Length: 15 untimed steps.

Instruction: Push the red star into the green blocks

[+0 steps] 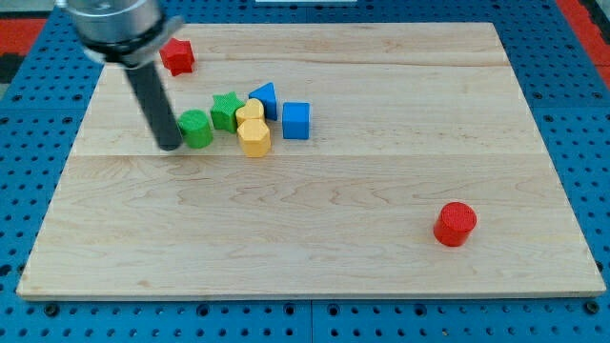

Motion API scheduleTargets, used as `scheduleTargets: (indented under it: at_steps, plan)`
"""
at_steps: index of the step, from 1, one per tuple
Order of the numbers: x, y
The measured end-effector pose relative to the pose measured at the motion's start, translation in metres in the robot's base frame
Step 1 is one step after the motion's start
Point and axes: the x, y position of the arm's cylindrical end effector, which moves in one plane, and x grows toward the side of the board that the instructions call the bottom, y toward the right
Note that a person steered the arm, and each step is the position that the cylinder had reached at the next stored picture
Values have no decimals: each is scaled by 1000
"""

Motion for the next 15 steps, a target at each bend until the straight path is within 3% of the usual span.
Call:
scheduleTargets:
  at_steps: [1, 2, 3, 5, 6, 7, 9, 10, 11, 13, 14, 15]
  plan:
    - [-1, 9]
    - [-37, -31]
    - [-91, -110]
    - [-184, -92]
    - [-170, -46]
    - [-134, -42]
    - [-167, -16]
    - [-115, 19]
    - [-101, 43]
    - [-144, 16]
    - [-140, 139]
    - [-41, 234]
